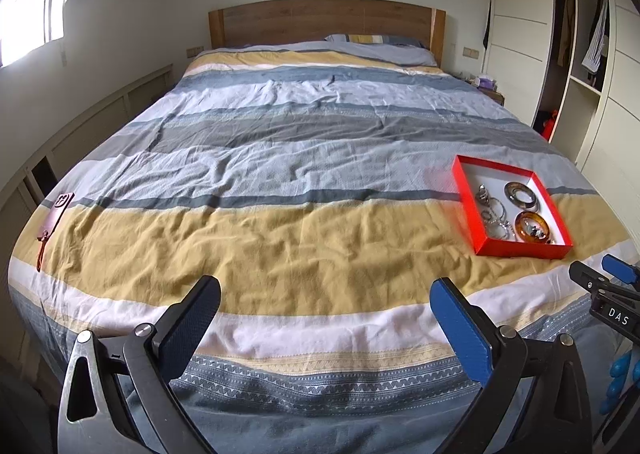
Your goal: Organize jewelry
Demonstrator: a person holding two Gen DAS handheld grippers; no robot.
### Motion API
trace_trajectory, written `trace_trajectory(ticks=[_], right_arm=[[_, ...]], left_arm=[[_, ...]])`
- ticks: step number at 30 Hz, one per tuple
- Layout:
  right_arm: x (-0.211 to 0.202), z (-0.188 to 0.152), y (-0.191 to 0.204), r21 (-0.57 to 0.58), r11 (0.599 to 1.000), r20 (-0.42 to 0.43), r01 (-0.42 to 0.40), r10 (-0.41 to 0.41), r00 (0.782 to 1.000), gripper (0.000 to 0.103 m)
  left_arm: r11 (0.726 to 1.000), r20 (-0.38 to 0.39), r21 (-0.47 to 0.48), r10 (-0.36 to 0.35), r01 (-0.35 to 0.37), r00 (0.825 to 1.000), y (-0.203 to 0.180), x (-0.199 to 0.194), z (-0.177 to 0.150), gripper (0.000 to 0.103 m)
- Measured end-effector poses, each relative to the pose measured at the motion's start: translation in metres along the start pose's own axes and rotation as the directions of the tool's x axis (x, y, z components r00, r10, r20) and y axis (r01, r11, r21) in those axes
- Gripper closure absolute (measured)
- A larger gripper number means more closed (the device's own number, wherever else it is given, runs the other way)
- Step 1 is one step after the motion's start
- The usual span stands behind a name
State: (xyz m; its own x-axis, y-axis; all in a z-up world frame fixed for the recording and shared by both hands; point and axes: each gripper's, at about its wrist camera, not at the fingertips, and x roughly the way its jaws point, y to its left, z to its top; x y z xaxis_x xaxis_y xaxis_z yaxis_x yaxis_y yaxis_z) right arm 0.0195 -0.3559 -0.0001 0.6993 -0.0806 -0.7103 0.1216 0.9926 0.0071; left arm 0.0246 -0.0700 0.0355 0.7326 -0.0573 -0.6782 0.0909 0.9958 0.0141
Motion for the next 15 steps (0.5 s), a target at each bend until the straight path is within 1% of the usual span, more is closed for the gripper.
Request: trace_trajectory(ticks=[15], right_arm=[[0.015, -0.008, -0.008, 0.017, 1.0, -0.03, 0.015, -0.014, 0.999, 0.029]], left_arm=[[1.0, -0.045, 0.022, 0.009, -0.008, 0.999, -0.003, 0.019, -0.008, 0.001]])
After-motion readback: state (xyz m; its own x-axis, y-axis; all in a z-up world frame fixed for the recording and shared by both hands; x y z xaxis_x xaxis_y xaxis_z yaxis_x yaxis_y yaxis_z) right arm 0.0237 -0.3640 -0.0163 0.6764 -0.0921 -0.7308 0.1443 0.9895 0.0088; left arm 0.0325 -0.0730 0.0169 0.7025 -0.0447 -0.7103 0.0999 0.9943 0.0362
